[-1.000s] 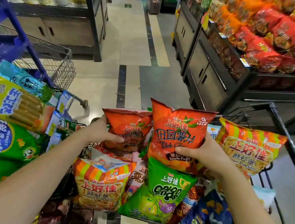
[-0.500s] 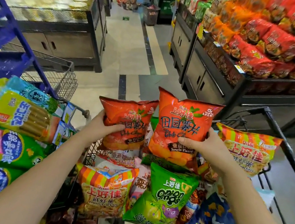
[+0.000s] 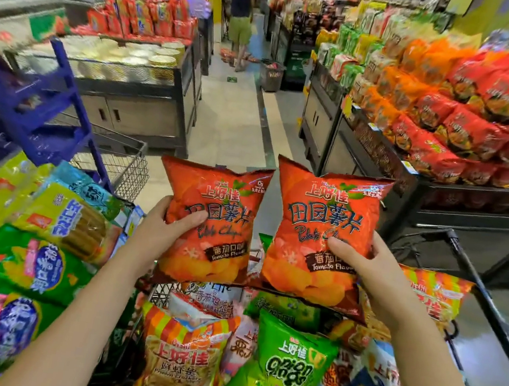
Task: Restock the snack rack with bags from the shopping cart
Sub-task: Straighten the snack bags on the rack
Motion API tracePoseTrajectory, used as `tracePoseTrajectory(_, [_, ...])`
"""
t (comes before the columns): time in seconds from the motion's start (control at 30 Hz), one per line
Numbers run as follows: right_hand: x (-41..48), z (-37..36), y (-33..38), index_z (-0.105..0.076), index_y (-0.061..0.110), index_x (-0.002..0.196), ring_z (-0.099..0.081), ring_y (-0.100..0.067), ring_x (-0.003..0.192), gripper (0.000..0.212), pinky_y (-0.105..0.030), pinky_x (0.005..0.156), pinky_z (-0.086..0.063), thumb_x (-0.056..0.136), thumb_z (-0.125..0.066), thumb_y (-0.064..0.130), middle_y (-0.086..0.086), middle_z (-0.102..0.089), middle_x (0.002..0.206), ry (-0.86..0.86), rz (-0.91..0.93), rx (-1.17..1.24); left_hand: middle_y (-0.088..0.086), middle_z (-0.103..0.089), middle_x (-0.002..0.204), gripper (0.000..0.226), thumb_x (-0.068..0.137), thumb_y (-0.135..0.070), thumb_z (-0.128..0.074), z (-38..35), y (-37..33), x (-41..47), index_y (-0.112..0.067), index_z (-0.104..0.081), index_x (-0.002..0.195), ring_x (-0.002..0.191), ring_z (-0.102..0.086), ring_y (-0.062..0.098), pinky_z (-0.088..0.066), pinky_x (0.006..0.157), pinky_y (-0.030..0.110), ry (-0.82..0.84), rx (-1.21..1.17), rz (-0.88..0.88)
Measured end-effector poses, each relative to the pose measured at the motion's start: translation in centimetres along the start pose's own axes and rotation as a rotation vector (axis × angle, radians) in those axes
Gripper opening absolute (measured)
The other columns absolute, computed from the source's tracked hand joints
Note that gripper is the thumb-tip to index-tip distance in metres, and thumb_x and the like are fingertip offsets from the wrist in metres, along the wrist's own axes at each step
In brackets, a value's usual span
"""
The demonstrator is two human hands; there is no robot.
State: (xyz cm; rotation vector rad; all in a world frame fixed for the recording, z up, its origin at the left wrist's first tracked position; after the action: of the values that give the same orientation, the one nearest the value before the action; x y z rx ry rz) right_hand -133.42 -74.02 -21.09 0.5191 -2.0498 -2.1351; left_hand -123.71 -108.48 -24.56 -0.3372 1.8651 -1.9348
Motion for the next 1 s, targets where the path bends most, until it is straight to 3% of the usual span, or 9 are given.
tracePoseTrajectory(0.1, [-0.2,-0.6,0.0,-0.06,0.034,0.129,-0.077,-0.022,0.095,0.072,-0.049,0.087,-0.062,0.064,-0.088,0.043,0.002,-0.078,0.109,0.009,-0.007,0.012,-0.005,-0.076,0.11,0.035,0.08,-0.041,-0.081,0.1,-0.4,-0.5,-0.039,-0.061,0.109,0.093,-0.077,0.02,-0.061,0.079,0.04,-0.032,-0.071,0.005])
tracePoseTrajectory(0.27, [0.1,-1.5,-0.1,-0.061,0.033,0.127,-0.077,-0.026,0.097,0.072,-0.05,0.087,-0.061,0.062,-0.088,0.044,0.0,-0.078,0.11,0.03,-0.029,0.013,-0.011,-0.077,0.102,0.033,0.08,-0.044,-0.077,0.9,-0.6,-0.8,-0.042,-0.062,0.11,0.083,-0.078,0.011,-0.058,0.071,0.035,-0.029,-0.127,0.023])
tracePoseTrajectory(0.4, [0.2,-1.7,-0.4,-0.061,0.032,0.128,-0.077,-0.027,0.098,0.085,-0.049,0.087,-0.06,0.053,-0.093,0.054,-0.001,-0.078,0.111,0.046,-0.039,-0.005,-0.012,-0.079,0.096,0.029,0.082,-0.044,-0.077,1.6,-0.2,-1.3,-0.042,-0.063,0.106,0.08,-0.077,0.009,-0.057,0.069,0.034,-0.048,-0.121,0.034])
tracePoseTrajectory(0.5, [0.6,-1.6,-0.7,-0.06,0.032,0.129,-0.077,-0.028,0.099,0.088,-0.051,0.09,-0.059,0.05,-0.091,0.055,-0.002,-0.078,0.113,0.069,-0.044,0.002,-0.008,-0.079,0.106,0.046,0.072,-0.054,-0.082,2.1,0.5,-2.0,-0.043,-0.064,0.114,0.093,-0.078,0.016,-0.059,0.078,0.039,-0.048,-0.118,0.058])
tracePoseTrajectory(0.6, [1.0,-1.7,-0.6,-0.061,0.03,0.131,-0.076,-0.028,0.102,0.084,-0.051,0.092,-0.058,0.055,-0.089,0.052,-0.003,-0.077,0.116,0.145,-0.018,0.011,0.001,-0.068,0.132,0.067,0.061,-0.073,-0.087,3.0,0.8,-3.6,-0.051,-0.066,0.12,0.117,-0.07,0.026,-0.057,0.095,0.052,-0.097,-0.093,0.071])
tracePoseTrajectory(0.73, [1.2,-1.6,-0.7,-0.06,0.03,0.13,-0.077,-0.028,0.098,0.067,-0.046,0.085,-0.06,0.071,-0.09,0.042,-0.002,-0.078,0.113,0.283,-0.021,0.007,0.0,-0.075,0.123,0.091,0.051,-0.068,-0.09,2.8,0.7,-7.9,-0.038,-0.062,0.132,0.104,-0.076,0.023,-0.061,0.085,0.045,-0.185,-0.15,0.042])
tracePoseTrajectory(0.83, [1.3,-1.7,-0.9,-0.06,0.029,0.128,-0.077,-0.028,0.095,0.06,-0.046,0.084,-0.059,0.072,-0.081,0.036,-0.003,-0.079,0.11,0.4,-0.058,-0.013,-0.003,-0.078,0.115,0.07,0.073,-0.057,-0.087,1.6,0.7,-11.8,-0.037,-0.06,0.134,0.101,-0.077,0.024,-0.061,0.086,0.045,-0.255,-0.145,0.066])
tracePoseTrajectory(0.9, [1.3,-2.0,-0.9,-0.062,0.029,0.125,-0.077,-0.029,0.095,0.056,-0.046,0.085,-0.059,0.072,-0.08,0.035,-0.004,-0.079,0.109,0.49,-0.063,-0.02,-0.006,-0.08,0.106,0.046,0.084,-0.045,-0.078,0.8,0.8,-14.6,-0.034,-0.063,0.125,0.094,-0.078,0.02,-0.064,0.072,0.035,-0.374,-0.15,0.082])
tracePoseTrajectory(1.0, [1.2,-2.3,-1.0,-0.062,0.032,0.122,-0.078,-0.027,0.092,0.055,-0.042,0.079,-0.06,0.071,-0.08,0.037,0.0,-0.08,0.105,0.607,-0.066,-0.046,-0.004,-0.08,0.106,0.053,0.075,-0.05,-0.081,-0.7,1.4,-19.0,-0.032,-0.065,0.121,0.092,-0.079,0.02,-0.063,0.065,0.03,-0.5,-0.197,0.098])
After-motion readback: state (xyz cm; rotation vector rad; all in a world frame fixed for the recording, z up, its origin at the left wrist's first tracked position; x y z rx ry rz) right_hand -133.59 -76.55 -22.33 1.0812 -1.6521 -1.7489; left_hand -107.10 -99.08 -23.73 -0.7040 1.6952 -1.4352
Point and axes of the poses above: each hand's wrist, its own x-axis towards the middle knuckle, its own z-axis out of the back of the hand, y = z × x, the point moved 3 cm from there along x, towards the middle knuckle
